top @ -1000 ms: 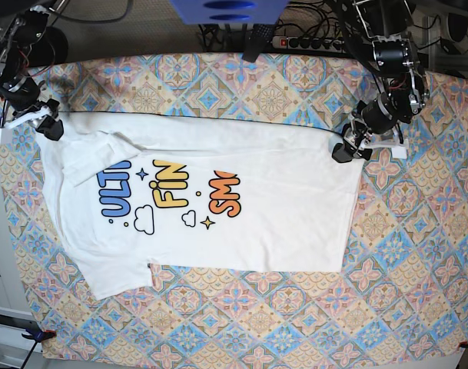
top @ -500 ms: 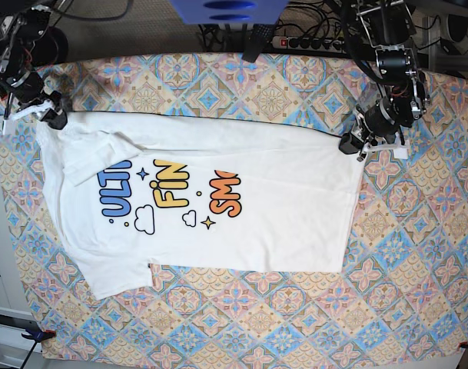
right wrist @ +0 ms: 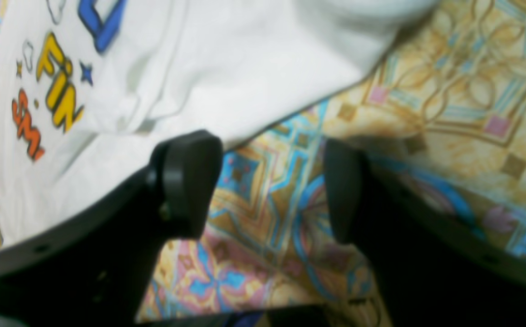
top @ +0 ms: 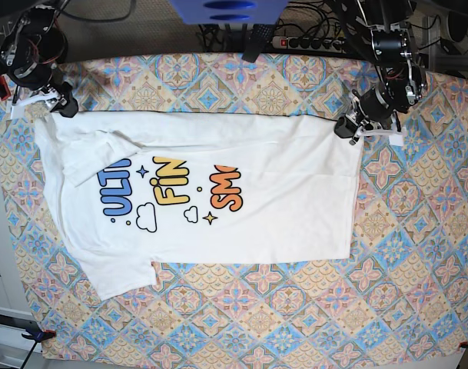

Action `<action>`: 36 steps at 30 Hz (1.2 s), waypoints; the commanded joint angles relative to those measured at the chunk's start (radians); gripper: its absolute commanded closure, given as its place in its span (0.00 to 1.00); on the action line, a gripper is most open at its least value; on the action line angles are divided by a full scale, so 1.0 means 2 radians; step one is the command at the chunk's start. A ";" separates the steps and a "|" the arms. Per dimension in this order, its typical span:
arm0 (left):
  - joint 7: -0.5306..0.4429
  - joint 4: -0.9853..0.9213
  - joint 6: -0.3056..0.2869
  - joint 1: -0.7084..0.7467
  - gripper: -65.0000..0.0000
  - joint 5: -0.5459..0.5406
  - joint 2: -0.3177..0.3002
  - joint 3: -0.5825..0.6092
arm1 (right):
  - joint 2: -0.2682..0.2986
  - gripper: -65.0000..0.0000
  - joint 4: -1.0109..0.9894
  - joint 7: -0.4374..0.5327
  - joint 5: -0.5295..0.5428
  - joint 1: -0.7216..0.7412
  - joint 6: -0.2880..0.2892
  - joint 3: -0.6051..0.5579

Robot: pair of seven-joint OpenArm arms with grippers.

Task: Fold the T-shirt properly
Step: 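Keep dragging the held edge with both grippers to reposition the shirt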

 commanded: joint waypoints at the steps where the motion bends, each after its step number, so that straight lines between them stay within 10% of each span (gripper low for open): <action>1: 0.000 0.008 -0.002 0.001 1.00 -0.006 -0.006 -0.001 | 0.011 0.36 0.000 0.004 0.007 0.008 0.003 0.004; 14: 0.000 0.009 -0.002 0.010 1.00 -0.006 -0.007 -0.002 | 0.013 0.40 -0.091 0.005 0.006 0.082 0.003 0.004; 23: 0.000 0.011 -0.002 0.031 1.00 -0.007 -0.018 -0.002 | 0.020 1.00 -0.091 0.005 0.006 0.063 0.003 0.020; 36: 0.029 0.018 -0.002 0.107 1.00 -0.042 -0.048 -0.004 | 0.018 1.00 -0.024 0.004 0.006 -0.043 0.004 0.050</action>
